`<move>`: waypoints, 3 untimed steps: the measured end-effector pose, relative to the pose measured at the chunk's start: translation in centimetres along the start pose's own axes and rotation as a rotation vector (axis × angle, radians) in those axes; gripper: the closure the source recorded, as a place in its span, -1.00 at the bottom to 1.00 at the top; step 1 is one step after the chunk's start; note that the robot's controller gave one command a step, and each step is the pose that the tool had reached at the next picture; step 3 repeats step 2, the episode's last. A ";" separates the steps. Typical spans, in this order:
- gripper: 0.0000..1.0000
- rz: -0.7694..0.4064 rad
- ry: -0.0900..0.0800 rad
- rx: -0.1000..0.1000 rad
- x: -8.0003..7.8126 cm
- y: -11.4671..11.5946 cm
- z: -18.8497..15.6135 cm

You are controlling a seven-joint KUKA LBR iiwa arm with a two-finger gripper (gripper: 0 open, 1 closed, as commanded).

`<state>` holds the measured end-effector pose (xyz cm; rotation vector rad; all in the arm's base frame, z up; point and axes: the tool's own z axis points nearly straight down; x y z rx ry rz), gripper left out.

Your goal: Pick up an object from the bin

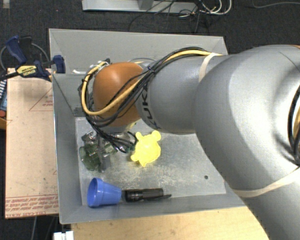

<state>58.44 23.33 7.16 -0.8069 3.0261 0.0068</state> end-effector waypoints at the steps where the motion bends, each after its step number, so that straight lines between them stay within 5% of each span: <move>1: 1.00 -0.281 -0.009 0.000 6.8 0.8 -0.2; 2: 1.00 -0.070 -0.004 -0.001 0.0 0.4 -14.1; 3: 1.00 -0.070 -0.004 -0.001 0.0 0.4 -14.1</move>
Offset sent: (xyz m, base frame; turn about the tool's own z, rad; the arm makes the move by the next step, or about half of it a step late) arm -0.0032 0.0018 0.1416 -0.0706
